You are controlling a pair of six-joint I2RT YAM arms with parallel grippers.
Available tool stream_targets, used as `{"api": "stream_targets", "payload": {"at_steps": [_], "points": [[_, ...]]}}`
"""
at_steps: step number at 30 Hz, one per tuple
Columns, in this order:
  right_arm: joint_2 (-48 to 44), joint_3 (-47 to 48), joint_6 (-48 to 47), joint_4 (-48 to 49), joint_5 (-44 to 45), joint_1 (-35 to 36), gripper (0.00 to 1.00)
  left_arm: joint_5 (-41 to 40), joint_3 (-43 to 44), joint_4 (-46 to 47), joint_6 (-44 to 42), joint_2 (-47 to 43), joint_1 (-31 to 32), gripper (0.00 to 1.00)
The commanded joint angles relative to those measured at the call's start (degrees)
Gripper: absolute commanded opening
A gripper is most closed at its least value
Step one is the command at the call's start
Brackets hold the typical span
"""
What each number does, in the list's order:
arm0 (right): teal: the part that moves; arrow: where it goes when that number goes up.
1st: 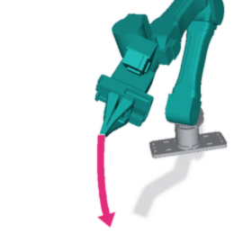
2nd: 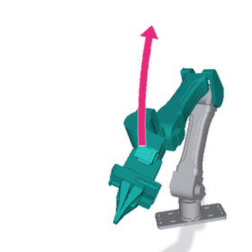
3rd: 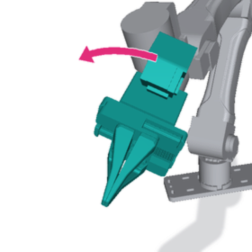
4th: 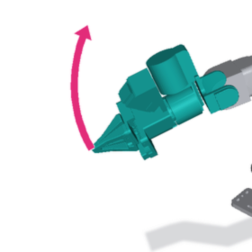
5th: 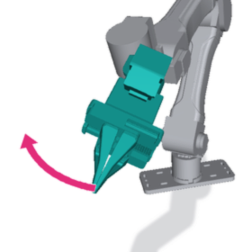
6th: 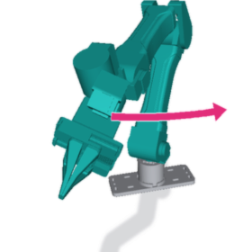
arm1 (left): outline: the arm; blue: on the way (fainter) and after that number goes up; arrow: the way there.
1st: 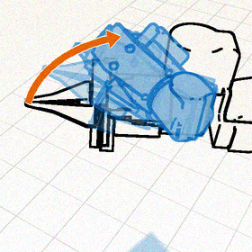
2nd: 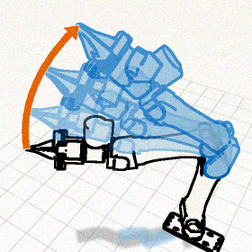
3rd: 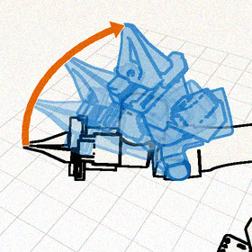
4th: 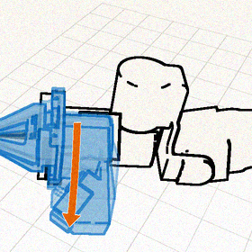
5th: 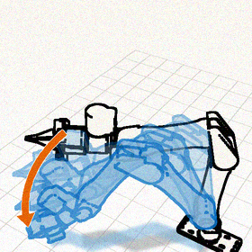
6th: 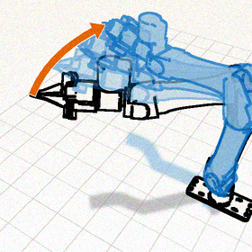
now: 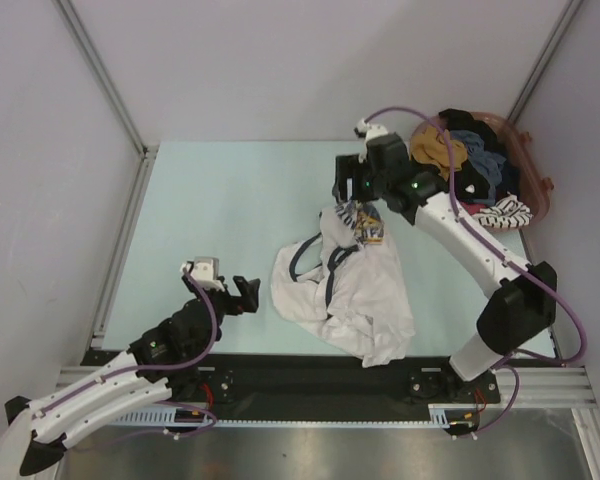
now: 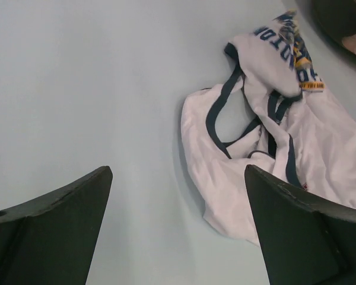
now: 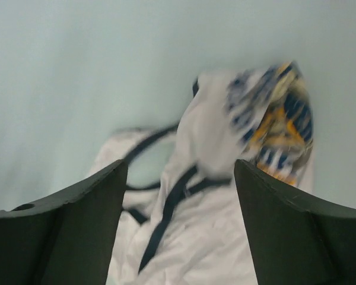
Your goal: Fold and stack the tank tops
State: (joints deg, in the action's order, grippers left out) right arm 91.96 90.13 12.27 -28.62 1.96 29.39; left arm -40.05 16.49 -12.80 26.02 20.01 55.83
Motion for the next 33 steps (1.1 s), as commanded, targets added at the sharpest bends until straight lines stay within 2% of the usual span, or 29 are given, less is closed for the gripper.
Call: {"api": "stream_targets", "payload": {"at_steps": [1,4,7,9,11,13,15,16,20,25,26,29,30,32,33], "points": [[-12.9,-12.0,5.4,6.2,-2.8,0.1,0.78,-0.1,-0.5,1.8,0.1,1.8,-0.3,1.00],[-20.3,-23.4,9.0,5.2,-0.4,-0.6,0.72,5.7,0.7,5.9,-2.2,6.8,-0.2,1.00],[-26.4,-31.6,13.2,3.0,2.6,-0.9,0.64,9.9,5.7,7.7,-2.6,17.1,-0.2,1.00],[-32.8,-38.4,15.6,0.7,4.3,-1.0,0.54,12.5,9.5,8.1,-3.5,26.5,-0.3,1.00],[-38.8,-43.5,18.7,-1.0,5.3,-1.1,0.52,14.3,15.0,9.1,-3.9,34.3,-0.2,1.00],[-42.6,-46.3,20.9,-3.8,5.7,-1.2,0.55,16.6,20.1,9.8,-3.7,38.8,-0.5,1.00],[-46.5,-49.5,23.5,-5.9,4.6,-1.2,0.66,21.0,23.5,10.5,-3.0,45.4,-2.0,1.00],[-47.3,-50.4,24.4,-6.6,3.9,-1.2,0.68,25.9,26.3,10.9,-2.6,49.7,-3.4,1.00],[-50.5,-54.4,31.6,-10.0,2.2,-0.5,0.68,32.9,32.1,11.6,-1.1,58.8,-5.3,1.00],[-55.5,-59.0,33.7,-9.3,3.2,1.9,0.69,41.9,39.3,11.3,1.7,70.6,-8.5,0.98],[-55.8,-59.2,33.5,-9.2,3.1,1.9,0.69,44.9,40.3,11.4,2.1,72.2,-9.0,0.96],[-55.8,-59.1,33.1,-9.0,3.1,2.0,0.68,47.2,44.8,9.6,2.7,78.8,-9.9,0.73],[-55.9,-59.0,32.8,-8.6,2.9,2.0,0.68,47.2,46.1,8.8,3.4,80.3,-10.1,0.56],[-55.8,-59.1,32.7,-8.5,3.1,2.0,0.67,48.7,48.4,8.2,3.7,83.8,-10.9,0.43],[-55.9,-59.1,32.7,-8.5,3.1,2.1,0.68,48.8,48.8,8.1,3.9,84.6,-11.1,0.42]]}}
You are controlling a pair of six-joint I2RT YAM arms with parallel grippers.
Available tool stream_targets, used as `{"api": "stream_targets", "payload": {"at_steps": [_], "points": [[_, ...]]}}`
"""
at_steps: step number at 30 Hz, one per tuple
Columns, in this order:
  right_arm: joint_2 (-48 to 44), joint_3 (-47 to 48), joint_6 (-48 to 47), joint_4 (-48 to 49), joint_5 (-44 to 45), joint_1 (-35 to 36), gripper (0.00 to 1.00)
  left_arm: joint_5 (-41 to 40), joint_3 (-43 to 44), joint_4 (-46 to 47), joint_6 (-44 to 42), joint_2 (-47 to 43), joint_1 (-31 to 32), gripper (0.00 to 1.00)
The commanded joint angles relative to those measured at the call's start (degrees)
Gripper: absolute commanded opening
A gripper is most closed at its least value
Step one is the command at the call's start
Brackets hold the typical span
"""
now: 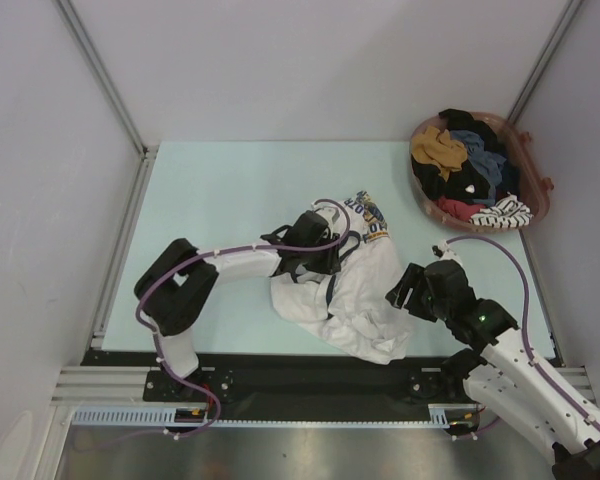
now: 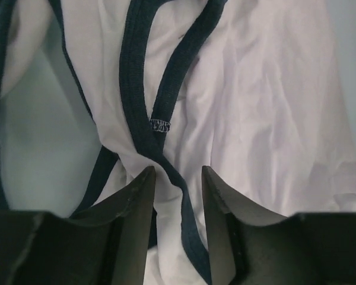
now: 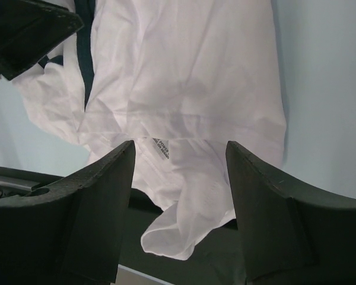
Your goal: Fold and stack the tank tops
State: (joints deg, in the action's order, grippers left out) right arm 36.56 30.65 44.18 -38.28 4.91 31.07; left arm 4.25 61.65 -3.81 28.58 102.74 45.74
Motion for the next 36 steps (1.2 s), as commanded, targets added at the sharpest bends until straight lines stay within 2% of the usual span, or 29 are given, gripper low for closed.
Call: {"api": "stream_targets", "payload": {"at_steps": [1,5,7,8,9,10,15,26,27,30,31,32,34,36], "points": [[-0.5,0.3,0.7,1.3,0.1,0.3,0.68,4.5,4.1,-0.8,1.6,3.0,-1.3,0.41],[-0.9,0.0,0.4,1.5,-0.4,0.3,0.68,4.6,5.7,-3.0,1.1,5.4,-1.9,0.44],[-1.0,-0.2,0.4,2.0,-0.4,0.4,0.68,3.1,6.2,-3.7,0.2,5.2,-2.0,0.36],[-1.1,-0.3,0.2,2.1,-0.4,0.3,0.68,1.9,6.3,-5.0,-0.1,4.7,-2.0,0.30],[-1.0,-0.3,0.0,2.4,-0.4,0.3,0.68,0.3,6.2,-5.4,-0.7,4.0,-2.1,0.09],[-1.0,-0.4,0.1,2.5,-0.4,0.3,0.68,-1.0,5.7,-5.6,-0.9,2.3,-2.1,0.01],[-0.5,-1.4,0.2,4.1,-1.0,0.4,0.68,-10.0,4.4,-8.7,-2.5,-2.4,-2.2,0.00],[0.4,-2.0,0.1,5.7,-1.9,0.3,0.67,-12.7,4.0,-10.9,-4.0,-5.3,-3.9,0.00],[0.4,-1.8,0.0,5.6,-1.8,0.4,0.68,-12.6,4.0,-11.4,-4.1,-6.1,-5.2,0.00],[0.7,-1.7,-0.2,5.1,-1.7,0.3,0.68,-5.7,1.8,-11.5,-3.4,-12.5,-15.0,0.00],[0.8,-1.8,-0.2,5.1,-1.8,0.3,0.68,-0.3,-1.1,-9.6,-2.6,-17.3,-22.4,0.00],[0.8,-1.8,-0.3,5.2,-1.8,0.3,0.68,1.0,-3.0,-8.3,0.0,-20.2,-26.0,0.00],[1.3,-2.1,-0.3,5.6,-2.2,0.3,0.68,0.6,-8.4,-4.6,3.1,-28.4,-34.6,0.00],[2.2,-2.2,-0.3,6.4,-2.5,0.5,0.68,-1.3,-12.0,-4.2,6.9,-34.9,-39.0,0.00]]}}
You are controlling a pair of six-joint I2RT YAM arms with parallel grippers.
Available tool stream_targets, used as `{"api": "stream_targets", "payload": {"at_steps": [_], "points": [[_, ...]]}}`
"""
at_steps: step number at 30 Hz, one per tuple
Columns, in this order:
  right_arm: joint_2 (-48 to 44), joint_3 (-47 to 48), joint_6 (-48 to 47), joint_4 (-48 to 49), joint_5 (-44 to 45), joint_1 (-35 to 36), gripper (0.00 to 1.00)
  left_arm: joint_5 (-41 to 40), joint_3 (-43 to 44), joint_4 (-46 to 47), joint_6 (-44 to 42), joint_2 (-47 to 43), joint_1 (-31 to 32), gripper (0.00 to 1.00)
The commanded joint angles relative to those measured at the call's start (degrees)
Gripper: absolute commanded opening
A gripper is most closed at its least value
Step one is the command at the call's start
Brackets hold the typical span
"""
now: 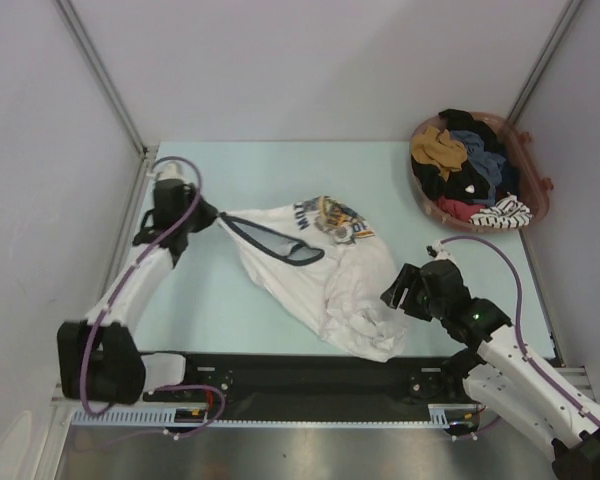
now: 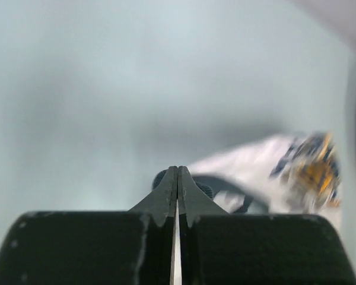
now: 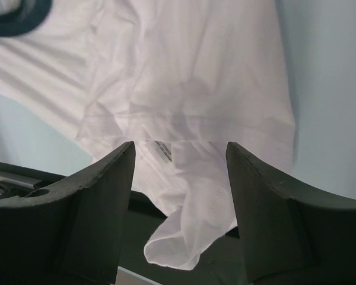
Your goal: Fold and stack the tank tops
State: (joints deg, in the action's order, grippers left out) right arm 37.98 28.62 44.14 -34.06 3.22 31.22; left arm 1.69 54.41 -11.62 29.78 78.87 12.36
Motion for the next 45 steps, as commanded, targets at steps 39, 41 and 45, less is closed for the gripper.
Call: {"api": "stream_targets", "payload": {"at_steps": [39,41,45], "points": [[26.8,11.4,-9.9,9.9,6.4,22.6,0.36,-6.2,-28.4,22.9,2.9,-24.5,3.9,1.00],[26.5,11.5,-8.8,6.3,10.3,22.5,0.05,-2.3,-27.3,22.3,1.5,-23.9,3.9,1.00],[20.2,9.5,-4.5,1.9,16.1,20.3,0.00,0.2,-24.8,20.2,-0.7,-19.7,3.9,1.00]]}}
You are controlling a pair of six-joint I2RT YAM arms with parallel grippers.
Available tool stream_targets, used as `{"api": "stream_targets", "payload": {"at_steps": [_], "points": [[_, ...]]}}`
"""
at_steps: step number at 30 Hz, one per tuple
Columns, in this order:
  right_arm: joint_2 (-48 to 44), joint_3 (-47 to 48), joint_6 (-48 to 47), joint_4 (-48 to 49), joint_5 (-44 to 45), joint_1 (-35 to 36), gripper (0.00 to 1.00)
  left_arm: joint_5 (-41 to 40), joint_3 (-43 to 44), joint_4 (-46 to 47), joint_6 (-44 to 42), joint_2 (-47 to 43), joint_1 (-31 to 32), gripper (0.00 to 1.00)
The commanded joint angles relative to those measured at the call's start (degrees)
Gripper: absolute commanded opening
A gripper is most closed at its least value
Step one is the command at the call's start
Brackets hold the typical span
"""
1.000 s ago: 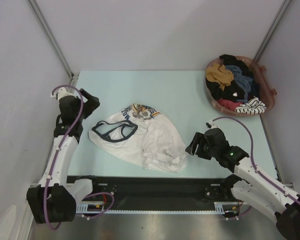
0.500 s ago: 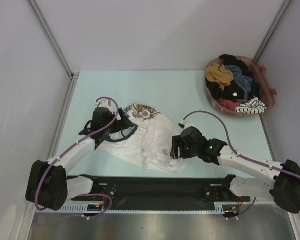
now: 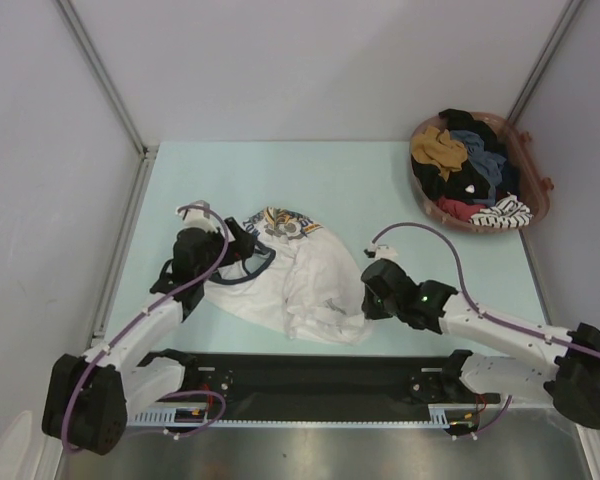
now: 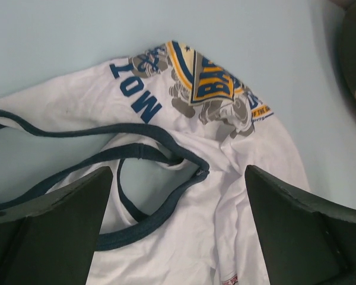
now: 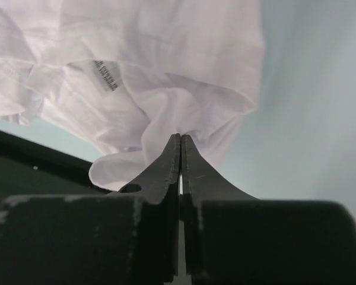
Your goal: Fold and stack the tank tops
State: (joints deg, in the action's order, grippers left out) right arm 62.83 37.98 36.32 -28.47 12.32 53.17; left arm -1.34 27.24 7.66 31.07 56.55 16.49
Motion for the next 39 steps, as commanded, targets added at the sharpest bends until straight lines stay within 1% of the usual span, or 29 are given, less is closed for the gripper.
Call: {"api": "stream_targets", "payload": {"at_steps": [1,4,5,6,8,9,10,11,12,13,14,15,16,18,19,20,21,22,23,24,26,27,28,30,31,33,35,36,39], "points": [[-10.2,-2.2,4.0,-4.3,7.1,-4.5,0.00,4.2,3.2,0.8,-2.7,4.3,-0.2,1.00],[-19.7,-5.7,5.5,-5.9,5.3,-10.5,0.00,5.9,4.4,0.3,-4.0,6.8,0.5,1.00],[-21.4,-6.2,6.0,-6.9,5.0,-14.5,0.00,5.2,4.7,-0.3,-4.3,8.3,0.8,1.00],[-22.6,-6.4,10.1,-8.3,7.3,-15.3,0.00,4.3,5.9,-1.9,-4.3,9.2,2.0,1.00],[-23.4,-5.8,15.2,-12.6,12.3,-15.4,0.00,2.3,7.0,-3.3,-5.7,11.5,3.3,1.00],[-23.2,-5.6,16.4,-13.8,15.3,-15.4,0.03,1.7,8.3,-4.8,-6.1,12.3,4.4,1.00],[-22.1,-5.5,17.1,-14.1,16.1,-15.5,0.11,1.5,8.9,-5.4,-6.8,13.1,4.9,0.99],[-21.5,-5.1,16.8,-13.4,16.1,-15.5,0.26,1.5,9.4,-5.7,-7.2,15.0,5.3,0.98],[-20.8,-4.8,16.7,-13.3,15.5,-15.3,0.52,1.5,10.7,-6.3,-7.7,15.9,6.1,0.98],[-20.3,-4.4,16.9,-12.9,15.2,-15.1,0.81,1.5,11.4,-6.8,-8.4,16.9,6.4,0.97],[-19.6,-4.1,15.6,-12.2,14.7,-14.9,0.83,1.5,12.2,-7.2,-8.8,19.3,6.7,0.97],[-19.6,-3.3,15.4,-11.9,14.4,-14.2,0.83,1.5,14.1,-9.1,-9.3,20.6,7.2,0.96],[-19.7,-3.0,15.2,-11.4,14.7,-13.5,0.81,1.5,15.2,-10.0,-9.9,21.8,7.4,0.91],[-21.3,-3.3,9.6,-7.5,10.7,-12.5,0.70,1.6,17.4,-12.0,-10.2,25.3,7.7,0.85],[-21.6,-3.7,8.1,-3.2,8.6,-11.5,0.61,1.5,17.9,-12.5,-10.3,26.3,7.8,0.81],[-21.7,-4.0,6.9,-1.3,6.4,-11.2,0.58,0.0,18.4,-13.3,-10.2,27.7,7.9,0.80],[-20.9,-4.3,5.4,0.8,1.6,-10.9,0.54,-0.3,18.8,-13.4,-9.9,28.3,7.9,0.79],[-19.9,-4.3,4.7,4.5,-0.7,-10.5,0.53,-0.2,18.9,-13.4,-9.8,28.6,7.9,0.79],[-18.7,-4.0,4.8,5.3,-3.1,-9.6,0.54,0.1,18.9,-12.9,-9.6,29.0,7.9,0.78],[-15.4,-3.4,5.3,6.4,-3.8,-9.0,0.55,0.2,18.8,-12.6,-9.4,29.1,7.9,0.78],[-11.5,-2.1,5.3,7.5,-4.4,-6.5,0.58,0.9,18.7,-10.8,-9.1,29.6,7.9,0.78],[-9.8,-1.8,5.9,7.9,-4.3,-5.8,0.62,0.9,19.0,-10.5,-9.0,29.8,7.9,0.76],[-6.4,-1.7,6.0,9.5,-4.5,-5.1,0.63,2.6,19.5,-10.6,-8.7,30.4,7.9,0.73],[-3.5,-1.7,7.2,11.2,-4.8,-4.4,0.66,3.4,21.3,-10.7,-8.3,32.2,7.9,0.72],[-2.1,-1.9,8.4,13.0,-4.9,-4.4,0.66,4.0,21.9,-10.7,-8.1,32.8,7.9,0.68],[0.5,-3.0,9.7,16.1,-4.7,-4.3,0.66,4.5,23.2,-11.1,-7.8,34.6,8.1,0.67],[1.5,-4.3,11.4,19.2,-4.8,-4.3,0.65,4.8,23.6,-10.9,-7.8,35.6,8.2,0.62],[1.8,-5.4,11.9,21.9,-4.6,-4.6,0.64,4.8,23.7,-10.8,-7.8,35.8,8.3,0.61],[4.0,-5.5,12.6,25.6,-4.1,-4.8,0.60,4.9,23.1,-9.8,-7.5,35.8,8.3,0.56]]}}
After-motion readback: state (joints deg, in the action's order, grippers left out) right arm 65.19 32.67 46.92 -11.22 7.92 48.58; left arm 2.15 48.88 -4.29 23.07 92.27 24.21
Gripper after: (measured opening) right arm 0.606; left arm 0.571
